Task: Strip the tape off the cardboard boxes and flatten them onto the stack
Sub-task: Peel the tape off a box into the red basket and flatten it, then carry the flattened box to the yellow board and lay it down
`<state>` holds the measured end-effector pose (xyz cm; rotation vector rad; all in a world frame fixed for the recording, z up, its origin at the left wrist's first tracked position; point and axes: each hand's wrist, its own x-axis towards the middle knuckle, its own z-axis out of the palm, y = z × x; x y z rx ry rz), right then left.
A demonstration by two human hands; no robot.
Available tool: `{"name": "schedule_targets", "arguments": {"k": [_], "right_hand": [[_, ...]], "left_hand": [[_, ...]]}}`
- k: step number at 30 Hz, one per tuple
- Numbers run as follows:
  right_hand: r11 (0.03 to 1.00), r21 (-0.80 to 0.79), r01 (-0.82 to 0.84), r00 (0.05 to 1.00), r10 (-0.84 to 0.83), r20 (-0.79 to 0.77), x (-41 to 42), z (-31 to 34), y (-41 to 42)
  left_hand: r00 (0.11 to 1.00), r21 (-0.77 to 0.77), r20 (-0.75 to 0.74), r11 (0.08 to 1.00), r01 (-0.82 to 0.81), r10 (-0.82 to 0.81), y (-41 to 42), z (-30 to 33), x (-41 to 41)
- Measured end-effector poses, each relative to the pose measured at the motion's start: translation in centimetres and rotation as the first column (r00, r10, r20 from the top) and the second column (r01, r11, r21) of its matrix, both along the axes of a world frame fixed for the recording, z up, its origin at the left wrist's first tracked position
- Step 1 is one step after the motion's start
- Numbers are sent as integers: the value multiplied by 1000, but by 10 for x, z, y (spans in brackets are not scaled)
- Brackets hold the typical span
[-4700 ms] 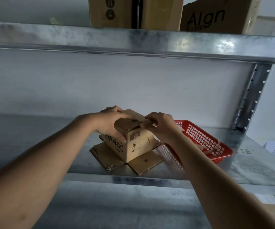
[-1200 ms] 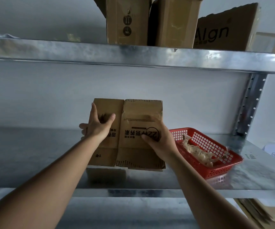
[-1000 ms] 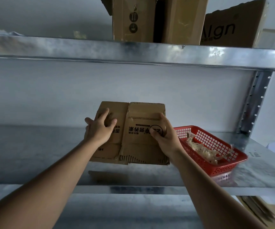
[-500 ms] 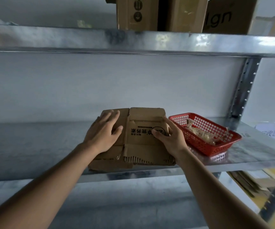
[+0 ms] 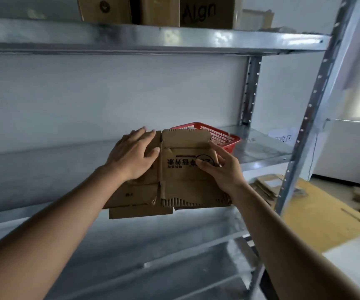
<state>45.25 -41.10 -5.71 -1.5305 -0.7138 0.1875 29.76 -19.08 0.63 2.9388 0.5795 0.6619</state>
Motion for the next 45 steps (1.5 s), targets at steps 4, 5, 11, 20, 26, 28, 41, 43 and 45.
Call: {"name": "schedule_targets", "arguments": {"k": [4, 5, 11, 20, 26, 28, 41, 43, 45], "right_hand": [[997, -41, 67, 995, -70, -68, -2, -12, -76], [995, -43, 85, 992, -89, -85, -2, -15, -96], [968, -75, 239, 962, -247, -119, 0, -37, -216], [881, -136, 454, 851, -474, -228, -3, -98, -372], [820, -131, 557, 768, -568, -296, 24, -134, -448], [800, -129, 586, 747, -595, -296, 41, -144, -470], [734, -234, 637, 666, -678, -311, 216, -209, -559], [739, -246, 627, 667, -672, -320, 243, -214, -567], [749, -251, 613, 674, -661, -328, 274, -219, -575]], "left_hand": [[996, 6, -19, 996, 84, -84, -68, 0, 27], [993, 6, -23, 993, 114, -114, -84, -2, 34], [958, -16, -45, 959, 283, -284, -176, -20, 78], [874, -96, -140, 885, 456, -466, -312, -86, 139], [794, -131, -221, 824, 552, -567, -381, -130, 206], [768, -147, -237, 803, 577, -595, -398, -148, 235], [680, -205, -325, 751, 628, -658, -478, -237, 439], [686, -222, -335, 761, 609, -646, -482, -244, 463], [704, -242, -336, 779, 578, -626, -484, -249, 486]]}}
